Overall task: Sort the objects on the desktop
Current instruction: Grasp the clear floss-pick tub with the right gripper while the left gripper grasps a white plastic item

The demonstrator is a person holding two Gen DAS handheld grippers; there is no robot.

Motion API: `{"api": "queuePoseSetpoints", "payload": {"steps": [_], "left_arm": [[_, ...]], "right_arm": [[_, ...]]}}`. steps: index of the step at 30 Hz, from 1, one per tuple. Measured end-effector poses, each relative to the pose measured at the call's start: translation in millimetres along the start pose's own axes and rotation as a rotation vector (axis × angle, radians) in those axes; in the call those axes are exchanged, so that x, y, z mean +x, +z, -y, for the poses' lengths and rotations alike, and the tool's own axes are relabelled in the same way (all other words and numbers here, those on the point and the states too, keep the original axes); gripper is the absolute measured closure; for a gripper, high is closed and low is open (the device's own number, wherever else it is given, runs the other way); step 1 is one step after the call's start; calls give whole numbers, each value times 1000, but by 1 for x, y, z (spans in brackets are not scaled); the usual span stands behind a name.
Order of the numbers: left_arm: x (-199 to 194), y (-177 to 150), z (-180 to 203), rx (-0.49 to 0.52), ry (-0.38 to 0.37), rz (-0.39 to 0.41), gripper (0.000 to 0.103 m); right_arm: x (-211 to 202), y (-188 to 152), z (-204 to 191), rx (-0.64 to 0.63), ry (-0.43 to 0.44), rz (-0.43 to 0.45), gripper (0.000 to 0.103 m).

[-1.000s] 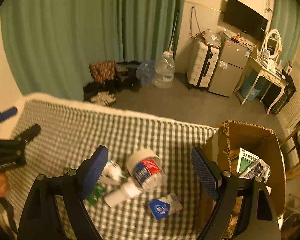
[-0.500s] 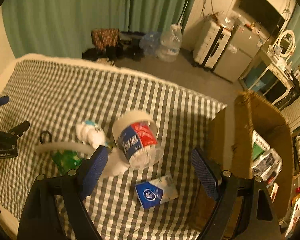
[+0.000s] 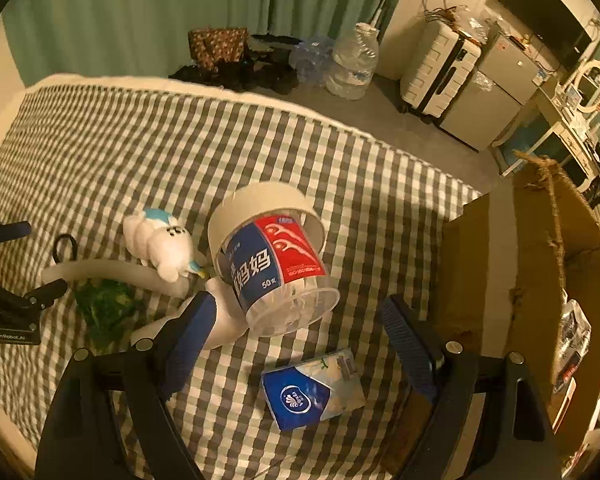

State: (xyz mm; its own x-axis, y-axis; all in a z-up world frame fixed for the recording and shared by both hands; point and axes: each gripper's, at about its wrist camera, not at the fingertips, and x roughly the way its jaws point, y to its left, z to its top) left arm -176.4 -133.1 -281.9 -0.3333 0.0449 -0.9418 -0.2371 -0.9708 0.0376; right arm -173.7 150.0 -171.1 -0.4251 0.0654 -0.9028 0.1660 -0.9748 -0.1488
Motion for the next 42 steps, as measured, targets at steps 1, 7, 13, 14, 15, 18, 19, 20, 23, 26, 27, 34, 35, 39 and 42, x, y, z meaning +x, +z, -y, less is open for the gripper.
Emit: {"api": "queuePoseSetpoints", "payload": {"steps": [1,7,13,14,15,18,19,20,23,26,27,34,35,39,42], "left_arm": [[4,-2,0,-17,-22,-10,0],[-1,1,1,-31,-99,40,0],[12,-17,5,-9,-83,6,16],[12,-21,6,-13,-84,12,19],[11,-26,5,-39,-99,14,21],[8,-41,-1,-69,-99,31,42],[7,-43,-2,-66,-100,34,50],[5,-45,-2,-63,-108,38,60],[-4,-45,-2,-81,-131,46,78],[-26,-27,-12,-62,-157,40,87],[-27,-25,-11,-46,-158,41,89],[-25,-33,14,26,-151,44,96],[-27,-32,18,28,-151,48,96],[-52,-25,30,33,-148,68,96],[-63,-9,31,46,-119,94,96]], "right_arm": [[3,0,-1,-7,-2,-3,18],[13,5,-4,-27,19,2,18],[29,-2,-1,-23,14,-23,18],[31,-3,0,-20,17,-31,18],[33,-5,1,-20,19,-37,18],[37,-8,0,-29,16,-46,18],[38,-9,-2,-29,14,-42,18],[38,-8,-3,-29,16,-37,18],[37,-7,-5,-39,33,-42,27],[34,-8,-13,-66,33,-42,36],[34,-8,-15,-76,32,-43,37],[27,-11,-14,-108,47,-44,41],[26,-12,-13,-110,52,-45,41],[18,-12,-9,-112,57,-37,41],[9,-12,-7,-112,53,-22,41]]}}
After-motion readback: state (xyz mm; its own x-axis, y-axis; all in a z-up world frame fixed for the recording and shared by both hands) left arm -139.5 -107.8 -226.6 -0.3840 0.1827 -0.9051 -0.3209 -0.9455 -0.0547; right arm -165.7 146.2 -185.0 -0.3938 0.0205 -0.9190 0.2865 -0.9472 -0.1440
